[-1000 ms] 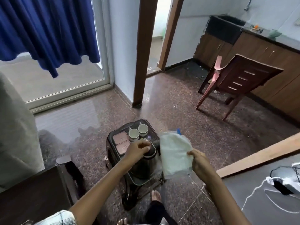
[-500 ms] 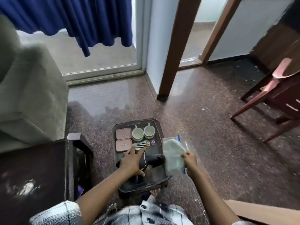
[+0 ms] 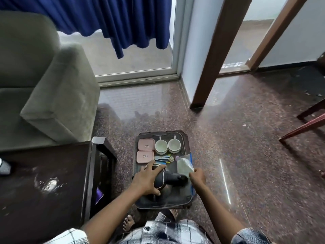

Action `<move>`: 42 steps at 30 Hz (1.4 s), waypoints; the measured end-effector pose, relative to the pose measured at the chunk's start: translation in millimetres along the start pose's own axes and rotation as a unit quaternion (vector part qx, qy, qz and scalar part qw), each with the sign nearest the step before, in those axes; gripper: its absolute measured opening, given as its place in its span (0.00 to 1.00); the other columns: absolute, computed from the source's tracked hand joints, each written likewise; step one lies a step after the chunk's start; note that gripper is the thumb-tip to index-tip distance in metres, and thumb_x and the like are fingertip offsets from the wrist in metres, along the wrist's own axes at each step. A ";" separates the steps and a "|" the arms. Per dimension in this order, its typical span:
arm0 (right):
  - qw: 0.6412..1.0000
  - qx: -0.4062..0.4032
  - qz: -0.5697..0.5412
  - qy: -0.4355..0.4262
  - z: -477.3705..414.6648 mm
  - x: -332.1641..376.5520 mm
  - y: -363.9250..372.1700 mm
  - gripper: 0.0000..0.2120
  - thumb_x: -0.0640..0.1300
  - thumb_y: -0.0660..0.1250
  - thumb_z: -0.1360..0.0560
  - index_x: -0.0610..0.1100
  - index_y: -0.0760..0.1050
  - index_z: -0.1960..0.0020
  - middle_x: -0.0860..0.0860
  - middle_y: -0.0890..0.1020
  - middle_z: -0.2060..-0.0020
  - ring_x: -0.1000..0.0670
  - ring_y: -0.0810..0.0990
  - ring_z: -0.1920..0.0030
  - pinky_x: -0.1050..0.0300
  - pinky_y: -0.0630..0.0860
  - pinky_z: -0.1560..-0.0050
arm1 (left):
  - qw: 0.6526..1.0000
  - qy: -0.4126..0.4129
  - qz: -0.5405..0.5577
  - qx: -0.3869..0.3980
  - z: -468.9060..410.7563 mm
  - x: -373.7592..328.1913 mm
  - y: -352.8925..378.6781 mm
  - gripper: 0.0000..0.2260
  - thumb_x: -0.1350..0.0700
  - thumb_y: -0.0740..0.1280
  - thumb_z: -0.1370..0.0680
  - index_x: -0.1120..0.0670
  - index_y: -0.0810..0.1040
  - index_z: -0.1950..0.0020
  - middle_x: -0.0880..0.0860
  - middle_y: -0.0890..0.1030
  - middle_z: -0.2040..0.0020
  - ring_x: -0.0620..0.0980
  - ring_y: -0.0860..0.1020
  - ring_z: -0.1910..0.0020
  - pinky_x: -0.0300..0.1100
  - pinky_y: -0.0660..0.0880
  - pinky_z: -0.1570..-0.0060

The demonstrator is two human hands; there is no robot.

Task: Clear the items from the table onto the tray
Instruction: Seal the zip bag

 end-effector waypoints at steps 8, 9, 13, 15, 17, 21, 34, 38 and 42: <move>0.998 0.017 0.053 0.009 4.2 2.1 4.9 0.04 0.34 0.63 0.29 0.38 0.76 0.60 0.38 0.80 0.56 0.41 0.79 0.54 0.56 0.68 0.60 | 1.000 -0.004 0.003 0.002 1.8 0.3 -0.4 0.44 0.44 0.75 0.36 0.36 0.51 0.27 0.50 0.49 0.24 0.60 0.63 0.31 0.57 0.71 0.38; 0.998 0.019 0.054 0.014 3.5 3.2 4.7 0.07 0.35 0.63 0.29 0.40 0.73 0.65 0.39 0.78 0.59 0.43 0.76 0.57 0.57 0.67 0.60 | 1.000 -0.004 0.002 0.002 1.7 0.5 -0.7 0.45 0.43 0.75 0.36 0.36 0.51 0.27 0.50 0.50 0.24 0.60 0.63 0.31 0.57 0.71 0.38; 0.997 0.026 0.068 0.020 -2.8 4.9 4.8 0.13 0.36 0.65 0.30 0.45 0.66 0.71 0.44 0.75 0.64 0.46 0.73 0.59 0.58 0.66 0.60 | 1.000 -0.006 0.006 0.006 1.2 0.8 -0.2 0.45 0.44 0.75 0.36 0.35 0.51 0.27 0.50 0.50 0.24 0.61 0.64 0.31 0.57 0.71 0.38; 0.996 0.050 0.058 0.035 -5.8 2.8 5.0 0.12 0.37 0.66 0.31 0.45 0.66 0.71 0.45 0.73 0.68 0.46 0.73 0.62 0.54 0.69 0.62 | 1.000 -0.006 0.006 0.004 1.0 1.1 -0.2 0.45 0.44 0.76 0.37 0.35 0.51 0.27 0.50 0.50 0.24 0.61 0.64 0.31 0.56 0.70 0.37; 0.996 0.076 0.015 0.053 -4.8 1.9 0.0 0.11 0.36 0.67 0.32 0.43 0.67 0.69 0.46 0.71 0.72 0.47 0.71 0.70 0.53 0.70 0.66 | 1.000 -0.004 0.008 0.003 0.9 1.5 -0.6 0.45 0.44 0.76 0.37 0.35 0.51 0.27 0.50 0.50 0.24 0.61 0.63 0.31 0.56 0.70 0.36; 0.987 0.106 -0.066 0.104 -1.1 -7.4 -12.6 0.10 0.34 0.66 0.32 0.39 0.67 0.69 0.45 0.68 0.75 0.50 0.67 0.77 0.60 0.68 0.73 | 1.000 -0.006 0.007 0.005 1.4 1.1 -1.4 0.45 0.44 0.76 0.36 0.35 0.51 0.27 0.50 0.50 0.24 0.61 0.63 0.31 0.56 0.70 0.37; 0.991 0.047 -0.069 0.109 13.5 -10.5 -16.9 0.12 0.33 0.63 0.30 0.39 0.67 0.71 0.44 0.70 0.78 0.50 0.69 0.80 0.63 0.66 0.80 | 1.000 -0.015 0.018 0.006 1.3 -1.1 -2.0 0.45 0.45 0.76 0.37 0.35 0.53 0.27 0.49 0.52 0.25 0.61 0.63 0.31 0.56 0.69 0.36; 0.990 0.052 -0.127 0.032 21.1 21.7 -33.8 0.12 0.33 0.59 0.28 0.42 0.66 0.69 0.47 0.67 0.77 0.54 0.64 0.83 0.68 0.60 0.81 | 0.999 -0.023 0.022 0.009 1.8 -1.8 -1.3 0.46 0.45 0.76 0.37 0.34 0.52 0.28 0.49 0.51 0.24 0.60 0.62 0.30 0.56 0.69 0.35; 0.983 0.084 -0.151 -0.059 42.9 67.9 -34.1 0.10 0.33 0.60 0.26 0.41 0.71 0.65 0.46 0.72 0.74 0.52 0.69 0.78 0.66 0.63 0.81 | 0.999 -0.036 0.024 0.014 6.9 -5.4 -2.0 0.46 0.46 0.75 0.34 0.35 0.47 0.26 0.50 0.45 0.23 0.61 0.55 0.27 0.59 0.67 0.35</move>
Point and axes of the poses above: each hand's wrist, its own z-axis away from the middle knuckle, its own y-axis out of the palm, x = y × z, the point moved 3 cm from there along -z, towards the middle knuckle
